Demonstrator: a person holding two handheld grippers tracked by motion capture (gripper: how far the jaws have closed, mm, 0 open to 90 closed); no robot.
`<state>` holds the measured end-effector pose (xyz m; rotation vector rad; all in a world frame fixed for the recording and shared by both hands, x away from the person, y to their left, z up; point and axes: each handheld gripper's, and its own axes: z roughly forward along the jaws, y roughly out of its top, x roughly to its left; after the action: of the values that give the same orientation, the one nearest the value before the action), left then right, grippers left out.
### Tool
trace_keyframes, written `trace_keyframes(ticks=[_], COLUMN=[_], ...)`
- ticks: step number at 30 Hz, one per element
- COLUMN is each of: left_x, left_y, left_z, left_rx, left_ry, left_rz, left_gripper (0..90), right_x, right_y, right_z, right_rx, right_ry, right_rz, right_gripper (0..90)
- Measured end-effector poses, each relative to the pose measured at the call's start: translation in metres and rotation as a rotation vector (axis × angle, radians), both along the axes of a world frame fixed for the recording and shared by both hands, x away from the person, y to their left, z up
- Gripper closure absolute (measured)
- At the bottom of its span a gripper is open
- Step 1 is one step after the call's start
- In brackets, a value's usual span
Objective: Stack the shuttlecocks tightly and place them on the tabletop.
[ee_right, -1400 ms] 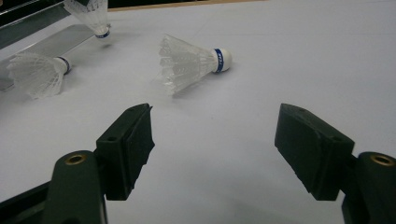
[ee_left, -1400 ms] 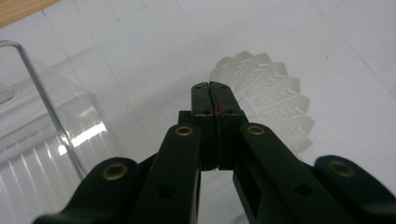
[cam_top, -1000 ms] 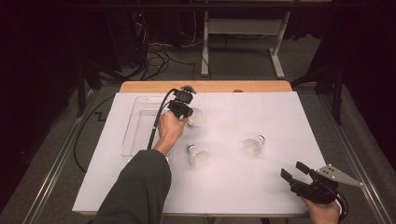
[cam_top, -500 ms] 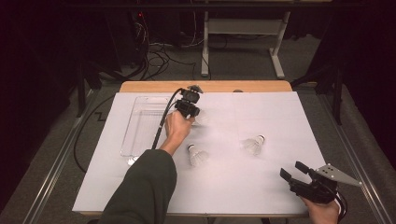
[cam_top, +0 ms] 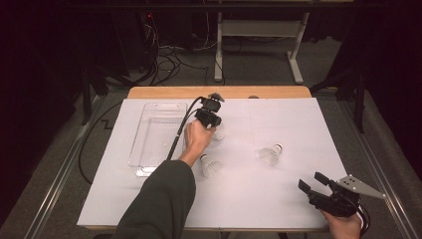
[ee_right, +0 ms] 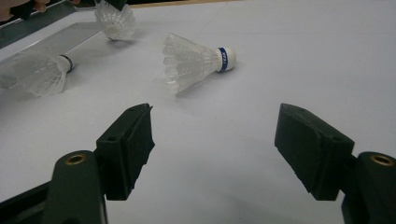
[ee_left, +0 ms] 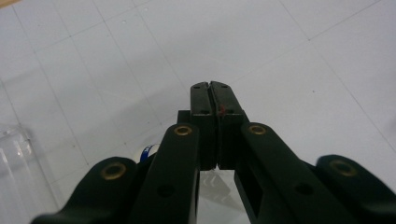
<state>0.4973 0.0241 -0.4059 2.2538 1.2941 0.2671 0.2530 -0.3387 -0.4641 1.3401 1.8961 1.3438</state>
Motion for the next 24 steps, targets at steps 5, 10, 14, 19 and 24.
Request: trace_keyframes(ticks=[5, 10, 14, 19, 24], left_x=[0.001, 0.002, 0.003, 0.003, 0.004], left_y=[-0.001, -0.004, -0.008, -0.013, -0.015], left_z=[-0.002, -0.005, -0.005, -0.002, -0.004], left_rx=[-0.011, -0.026, -0.024, -0.03, -0.031], left_ry=[0.003, 0.01, 0.01, 0.006, 0.01], left_rz=[0.002, 0.004, 0.0, -0.001, 0.005], left_gripper=[88.7, 88.8, 88.8, 88.8, 88.7], right_x=[0.0, 0.0, 0.0, 0.0, 0.0], right_y=[0.0, 0.0, 0.0, 0.0, 0.001], right_z=[0.0, 0.0, 0.0, 0.0, 0.0], right_rx=[0.0, -0.001, -0.002, -0.004, -0.004], right_ry=[0.0, 0.0, 0.0, -0.001, 0.0], right_rz=[0.0, 0.0, 0.0, 0.002, 0.004], right_gripper=[28.4, 28.3, 28.3, 28.3, 28.3])
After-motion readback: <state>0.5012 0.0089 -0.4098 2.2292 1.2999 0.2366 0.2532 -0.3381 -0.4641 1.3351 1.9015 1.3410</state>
